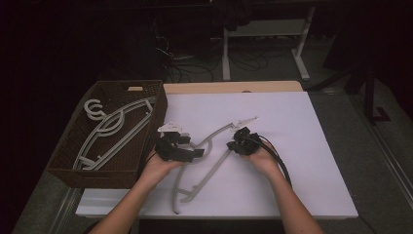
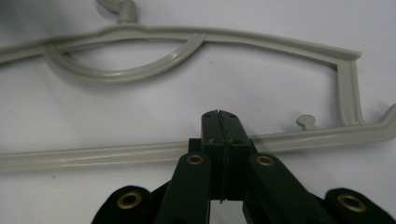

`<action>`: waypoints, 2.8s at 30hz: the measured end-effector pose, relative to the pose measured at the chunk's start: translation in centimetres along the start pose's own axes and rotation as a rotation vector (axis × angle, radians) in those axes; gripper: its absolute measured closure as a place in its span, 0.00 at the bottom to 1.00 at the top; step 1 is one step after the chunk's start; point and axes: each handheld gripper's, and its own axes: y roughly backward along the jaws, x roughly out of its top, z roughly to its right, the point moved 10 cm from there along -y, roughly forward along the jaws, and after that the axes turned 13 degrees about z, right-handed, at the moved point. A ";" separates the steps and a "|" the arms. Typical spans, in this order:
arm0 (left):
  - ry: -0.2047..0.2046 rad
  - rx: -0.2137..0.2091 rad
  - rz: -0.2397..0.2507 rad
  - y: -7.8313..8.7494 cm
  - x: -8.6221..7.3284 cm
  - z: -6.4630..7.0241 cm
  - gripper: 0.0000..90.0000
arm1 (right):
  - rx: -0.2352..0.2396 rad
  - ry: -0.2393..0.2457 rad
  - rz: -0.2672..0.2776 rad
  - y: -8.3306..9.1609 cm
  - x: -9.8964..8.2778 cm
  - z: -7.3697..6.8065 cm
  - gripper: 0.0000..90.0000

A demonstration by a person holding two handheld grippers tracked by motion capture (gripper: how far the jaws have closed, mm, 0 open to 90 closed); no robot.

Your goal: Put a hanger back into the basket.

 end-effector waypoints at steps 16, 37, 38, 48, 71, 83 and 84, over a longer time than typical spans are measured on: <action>0.016 0.064 -0.126 -0.3 -4.3 -0.7 0.20 | -0.001 0.009 -0.024 -0.4 -0.7 0.0 0.99; 0.057 0.038 -0.210 0.0 -6.7 -0.3 0.51 | -0.001 0.012 -0.031 -0.4 -0.7 0.0 0.99; 0.059 0.035 -0.211 0.0 -6.7 -0.2 0.54 | -0.001 0.013 -0.034 -0.4 -0.8 0.0 0.99; 0.082 0.018 -0.209 -0.1 -6.4 0.3 0.78 | 0.000 0.013 -0.034 -0.3 -0.9 0.1 0.99; 0.134 0.006 -0.126 -0.6 -2.4 0.7 0.86 | 0.067 -0.085 0.099 3.5 0.6 0.0 0.72; 0.073 0.041 -0.075 0.7 2.4 0.3 0.88 | 0.038 -0.091 0.179 7.5 -0.1 -0.3 0.43; 0.066 0.042 -0.071 0.9 3.0 0.4 0.88 | 0.034 -0.087 0.179 7.8 -0.3 -0.3 0.41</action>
